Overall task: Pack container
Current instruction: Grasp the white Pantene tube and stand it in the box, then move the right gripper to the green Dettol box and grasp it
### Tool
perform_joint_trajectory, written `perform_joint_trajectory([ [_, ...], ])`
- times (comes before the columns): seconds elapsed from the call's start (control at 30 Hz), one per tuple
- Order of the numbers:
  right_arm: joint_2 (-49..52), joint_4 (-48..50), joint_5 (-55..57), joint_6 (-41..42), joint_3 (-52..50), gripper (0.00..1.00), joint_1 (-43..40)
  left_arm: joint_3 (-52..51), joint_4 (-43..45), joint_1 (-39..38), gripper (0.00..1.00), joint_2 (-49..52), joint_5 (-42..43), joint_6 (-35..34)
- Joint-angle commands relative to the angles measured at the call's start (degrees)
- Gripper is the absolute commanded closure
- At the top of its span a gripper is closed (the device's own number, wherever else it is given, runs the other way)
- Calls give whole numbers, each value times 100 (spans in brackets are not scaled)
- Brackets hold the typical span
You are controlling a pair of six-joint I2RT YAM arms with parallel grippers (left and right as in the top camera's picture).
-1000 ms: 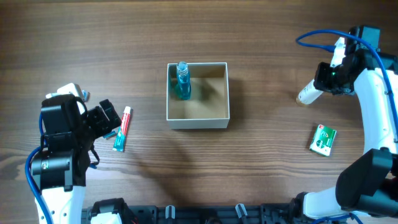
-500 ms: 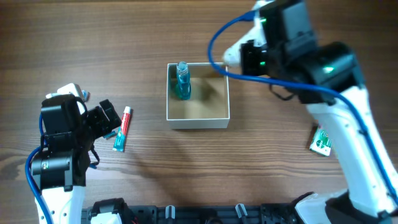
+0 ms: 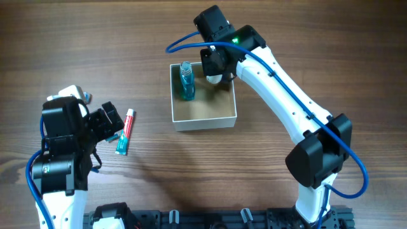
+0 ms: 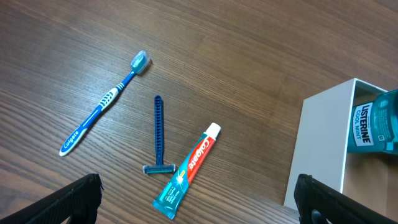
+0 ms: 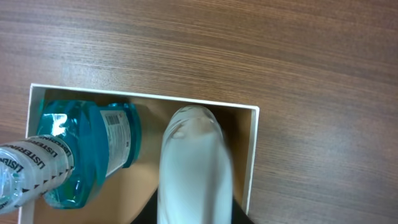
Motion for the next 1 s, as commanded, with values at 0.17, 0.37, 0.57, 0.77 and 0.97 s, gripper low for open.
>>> perform_joint_trajectory([
  [0.17, -15, -114, -11, 55, 96, 57, -9, 127, 11, 48, 0, 0, -96, -94],
  [0.37, -931, -378, 15, -177, 98, 57, -11, 127, 15, 48, 0, 4, -98, -92],
  [0.57, -2479, -975, 638, 1198, 94, 32, -1287, 127, 13, 48, 0, 7, -96, -92],
  [0.77, -3034, -2192, -496, 1110, -662, 30, -3069, 127, 11, 48, 0, 7, -98, -92],
  [0.97, -5495, -955, -673, 2070, -4113, 5, -3233, 127, 13, 48, 0, 7, -98, -94],
])
